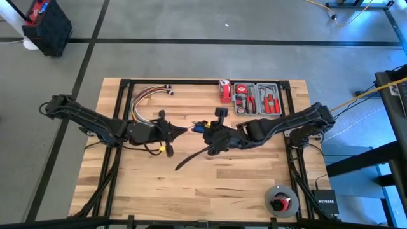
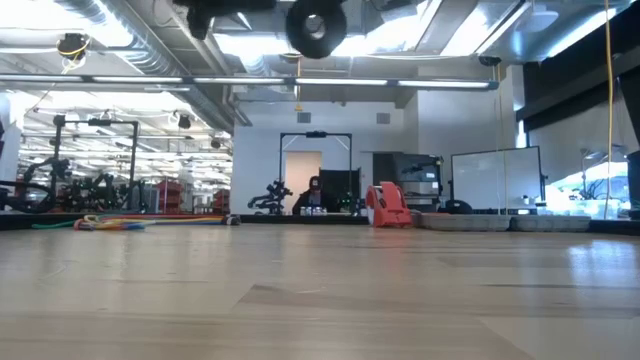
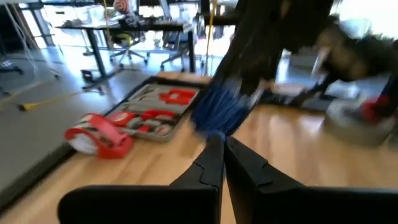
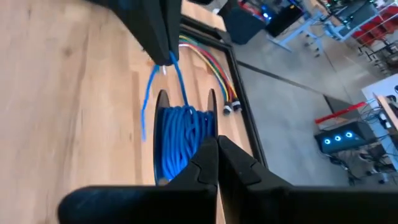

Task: Coil cords
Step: Coil the blue wire on the black spool

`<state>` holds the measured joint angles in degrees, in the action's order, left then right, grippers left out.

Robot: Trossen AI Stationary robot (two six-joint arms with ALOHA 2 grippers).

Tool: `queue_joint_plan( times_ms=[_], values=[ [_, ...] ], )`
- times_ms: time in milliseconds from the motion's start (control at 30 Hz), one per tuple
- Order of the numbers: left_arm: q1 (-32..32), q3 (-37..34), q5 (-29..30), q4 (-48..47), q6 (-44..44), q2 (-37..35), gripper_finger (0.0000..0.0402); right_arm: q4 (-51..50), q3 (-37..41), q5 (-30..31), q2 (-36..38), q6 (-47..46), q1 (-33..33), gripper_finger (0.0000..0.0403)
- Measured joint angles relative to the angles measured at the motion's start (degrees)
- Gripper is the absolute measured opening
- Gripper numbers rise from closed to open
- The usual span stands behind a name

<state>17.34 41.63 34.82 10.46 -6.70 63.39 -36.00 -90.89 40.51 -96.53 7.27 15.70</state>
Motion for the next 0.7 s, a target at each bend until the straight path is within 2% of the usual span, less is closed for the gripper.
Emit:
queue_joint_plan(
  times_ms=[300,567,700],
  values=[
    [1.08,0.02,0.07,9.3,-0.85,1.76,0.0005,16.34,6.65,-0.75,-0.04,1.98,-2.25,0.0],
    [1.1,0.07,0.22,14.1,0.37,5.71,0.0005,22.3,9.53,-3.72,-0.07,0.55,-4.77,0.0],
    [1.12,0.15,0.25,16.37,3.11,6.63,0.0005,23.49,10.46,-8.05,-0.17,-0.67,-6.29,0.0]
  ],
)
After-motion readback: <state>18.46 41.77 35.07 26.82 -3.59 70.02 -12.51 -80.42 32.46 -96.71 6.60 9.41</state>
